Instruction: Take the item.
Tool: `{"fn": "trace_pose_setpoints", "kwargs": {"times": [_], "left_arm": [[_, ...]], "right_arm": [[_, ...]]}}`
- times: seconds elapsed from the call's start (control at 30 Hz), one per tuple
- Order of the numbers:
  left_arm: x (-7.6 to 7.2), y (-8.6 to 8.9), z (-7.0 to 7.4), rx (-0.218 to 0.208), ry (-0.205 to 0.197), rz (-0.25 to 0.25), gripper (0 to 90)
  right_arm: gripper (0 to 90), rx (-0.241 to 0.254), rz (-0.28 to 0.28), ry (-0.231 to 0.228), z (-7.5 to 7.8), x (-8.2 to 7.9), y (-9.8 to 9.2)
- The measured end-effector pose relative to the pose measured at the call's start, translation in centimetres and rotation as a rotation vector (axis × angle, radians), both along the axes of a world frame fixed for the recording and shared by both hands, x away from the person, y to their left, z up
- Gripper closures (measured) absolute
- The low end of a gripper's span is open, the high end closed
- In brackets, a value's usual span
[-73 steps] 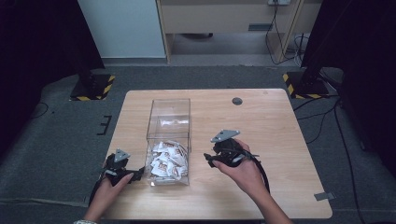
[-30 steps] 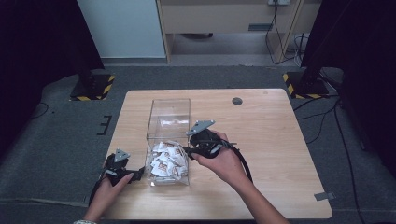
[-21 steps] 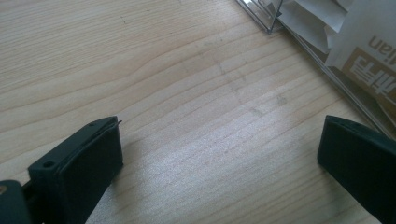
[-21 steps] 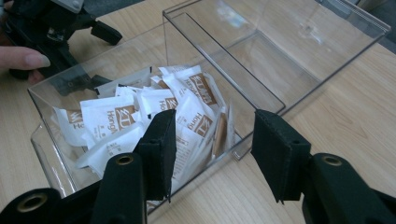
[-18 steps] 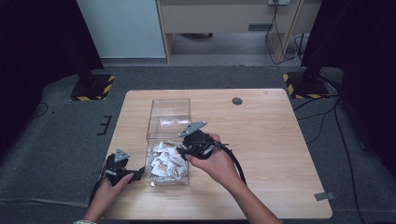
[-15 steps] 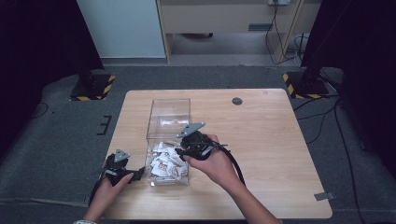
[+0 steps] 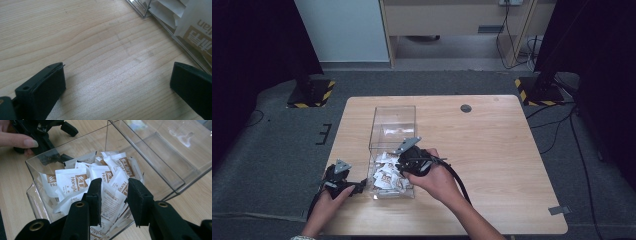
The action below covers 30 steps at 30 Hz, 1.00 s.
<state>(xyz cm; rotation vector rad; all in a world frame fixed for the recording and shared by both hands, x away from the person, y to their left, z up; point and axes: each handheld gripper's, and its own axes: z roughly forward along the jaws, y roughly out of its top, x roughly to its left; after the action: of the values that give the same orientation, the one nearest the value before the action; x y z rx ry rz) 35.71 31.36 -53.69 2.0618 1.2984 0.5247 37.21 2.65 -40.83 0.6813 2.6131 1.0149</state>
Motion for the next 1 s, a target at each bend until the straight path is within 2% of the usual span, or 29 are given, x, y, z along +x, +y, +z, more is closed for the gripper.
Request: {"fn": "trace_pose_setpoints", "kwargs": {"times": [0.23,1.0], "left_arm": [[0.0,0.0,0.0,0.000,0.000,0.000,0.0],[0.0,0.0,0.0,0.001,0.000,-0.001,0.0]], "right_arm": [[67.5,-0.026,0.016,0.012,-0.9,0.0,0.8],[75.3,-0.043,0.026,0.062,-2.7,0.4,1.8]]}}
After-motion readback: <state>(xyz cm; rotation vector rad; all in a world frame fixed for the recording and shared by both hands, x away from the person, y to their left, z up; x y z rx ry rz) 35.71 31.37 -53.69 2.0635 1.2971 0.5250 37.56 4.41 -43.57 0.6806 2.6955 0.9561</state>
